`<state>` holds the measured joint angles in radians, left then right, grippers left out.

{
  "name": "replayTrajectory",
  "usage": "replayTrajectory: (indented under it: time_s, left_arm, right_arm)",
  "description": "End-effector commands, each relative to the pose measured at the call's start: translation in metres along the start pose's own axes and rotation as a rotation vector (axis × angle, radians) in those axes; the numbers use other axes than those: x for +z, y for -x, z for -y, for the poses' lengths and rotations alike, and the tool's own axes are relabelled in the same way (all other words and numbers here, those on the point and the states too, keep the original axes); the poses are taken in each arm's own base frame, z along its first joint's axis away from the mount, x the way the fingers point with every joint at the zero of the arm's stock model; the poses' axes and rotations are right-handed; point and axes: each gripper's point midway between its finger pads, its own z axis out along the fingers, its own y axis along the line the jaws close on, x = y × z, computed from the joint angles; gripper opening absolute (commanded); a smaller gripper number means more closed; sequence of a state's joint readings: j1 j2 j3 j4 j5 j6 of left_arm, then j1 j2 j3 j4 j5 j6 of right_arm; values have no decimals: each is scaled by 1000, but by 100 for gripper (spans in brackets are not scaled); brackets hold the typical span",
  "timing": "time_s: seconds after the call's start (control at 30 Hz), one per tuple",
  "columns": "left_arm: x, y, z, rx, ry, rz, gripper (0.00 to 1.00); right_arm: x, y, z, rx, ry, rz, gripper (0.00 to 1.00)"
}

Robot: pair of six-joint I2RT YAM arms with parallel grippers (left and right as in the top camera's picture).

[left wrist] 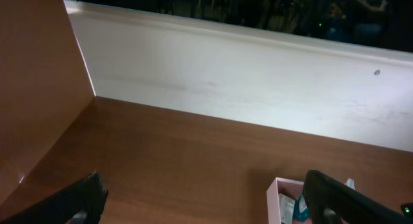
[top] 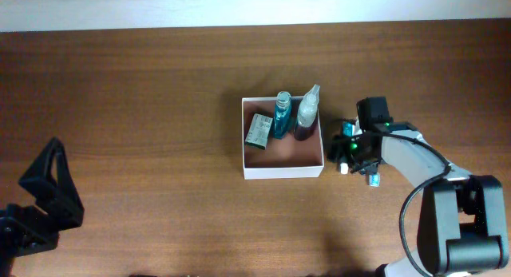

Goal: Pack container
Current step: 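Reach the right gripper to the toothpaste tube and grasp it, then lower the toothpaste tube into the box with the right gripper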

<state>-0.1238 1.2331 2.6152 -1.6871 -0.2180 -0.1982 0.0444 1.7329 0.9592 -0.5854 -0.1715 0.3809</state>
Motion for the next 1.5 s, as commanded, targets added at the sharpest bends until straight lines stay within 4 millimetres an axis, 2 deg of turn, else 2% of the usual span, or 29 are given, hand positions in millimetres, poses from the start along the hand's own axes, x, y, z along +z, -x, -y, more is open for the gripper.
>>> replayTrajectory:
  time_s: [0.0,0.17,0.27,0.3,0.37,0.4,0.43,0.47,0.5,0.57,0.6,0.7,0.83,0.87,1.0,1.13,1.2,1.3,1.47]
  left_arm:
    - [1,0,-2,15,15,0,99]
    - [1,0,-2,15,15,0,99]
    - [1,0,-2,15,15,0,99]
    - [1,0,-2,15,15,0,99]
    - [1,0,-2,15,15,0,99]
    - [1,0,-3,15,16,0,99]
    - [1,0,-2,15,15,0,99]
    - [1,0,-2,15,15,0,99]
    - [1,0,-2,15,15,0,100]
    - [1,0,-2,15,15,0,99]
    - [1,0,-2,15,15,0,99]
    - [1,0,-2,15,15,0,99]
    - [1,0,-2,15,15,0,99]
    - [1,0,-2,15,15,0,99]
    - [1,0,-2,15,15,0,99]
    - [1,0,-2,15,15,0,99]
    - [1,0,-2,15,15,0,99]
    - [1,0,-2,15,15,0,99]
    - [1,0,-2,15,15,0,99]
  right_arm:
    - [24,-4,14,45,-54,-39,59]
    - [22,-7,15,51,-61,-57,34]
    - [2,0,9,50,-60,-52,7]
    - [-9,5,6,48,-60,-44,4]
    - [-36,18,5,44,-102,-10,4]
    - [-44,20,5,43,-116,-1,4]
    - [-65,27,4,41,-138,24,4]
    - [-75,30,3,40,-144,34,4]
    - [-112,34,-4,32,-136,65,4]
    - [-142,32,-13,12,-122,89,4]
    - [-151,31,-17,-1,-113,97,4]
    - [-191,13,-44,-150,-26,101,4]
    - [-219,-26,-82,-416,89,91,4]
    - [-226,-44,-100,-571,133,90,4]
    - [-225,-77,-136,-881,186,81,4]
    - [-210,-93,-165,-1137,213,84,4]
    - [-196,-91,-174,-1265,207,97,4]
    - [-167,-77,-177,-1397,146,114,4]
    - [-122,-58,-160,-1541,-20,15,4]
